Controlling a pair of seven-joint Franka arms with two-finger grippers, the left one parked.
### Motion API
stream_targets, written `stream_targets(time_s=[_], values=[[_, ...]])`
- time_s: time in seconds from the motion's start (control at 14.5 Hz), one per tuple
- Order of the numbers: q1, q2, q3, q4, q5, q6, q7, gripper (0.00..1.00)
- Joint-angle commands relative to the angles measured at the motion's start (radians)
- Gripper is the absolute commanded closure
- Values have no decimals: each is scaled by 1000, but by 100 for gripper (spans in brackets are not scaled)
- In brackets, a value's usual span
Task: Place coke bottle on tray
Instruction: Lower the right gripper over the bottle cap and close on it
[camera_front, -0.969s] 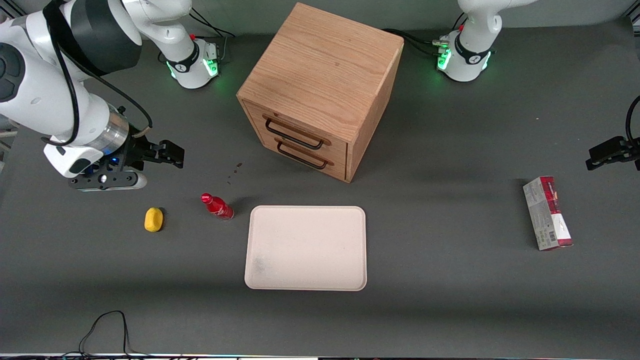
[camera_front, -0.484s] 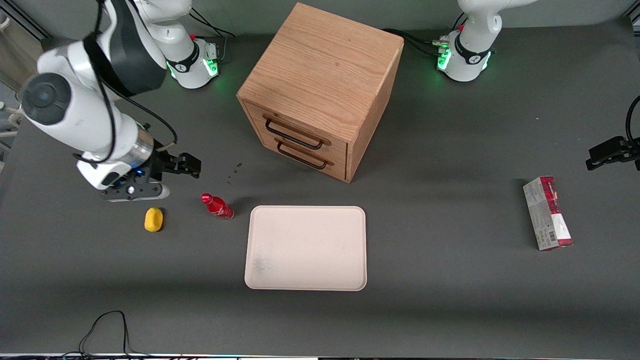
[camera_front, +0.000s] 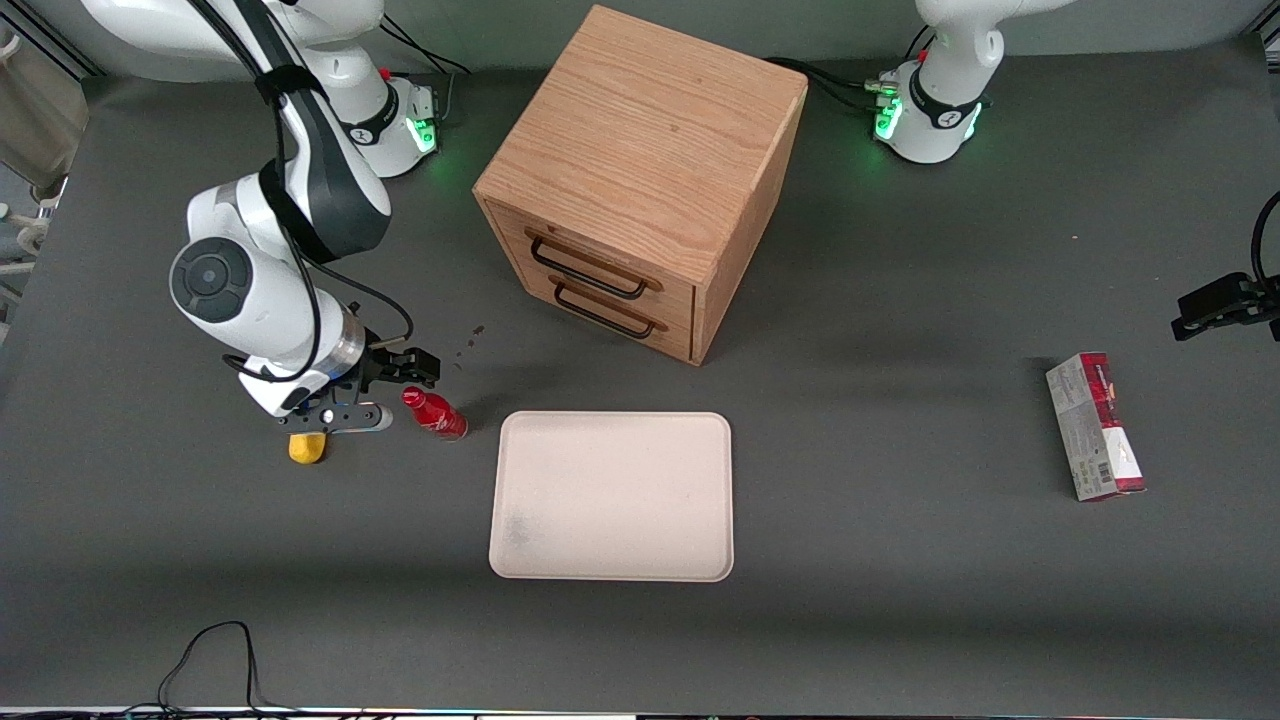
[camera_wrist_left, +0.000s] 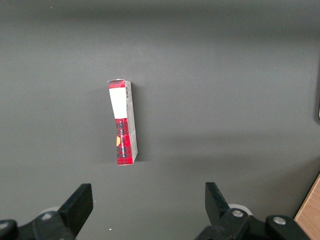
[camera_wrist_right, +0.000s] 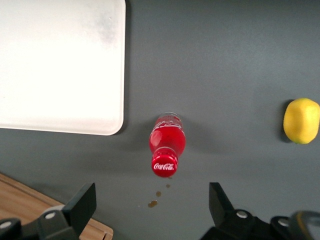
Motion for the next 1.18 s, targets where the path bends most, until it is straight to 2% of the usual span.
stream_targets(time_s=[0.0, 0.42, 0.55, 1.11], values=[[3, 19, -6, -19, -17, 39, 25, 0], [1, 94, -21, -19, -21, 65, 42, 0], [3, 96, -22, -19, -50, 67, 65, 0], [21, 94, -17, -12, -50, 67, 71, 0]])
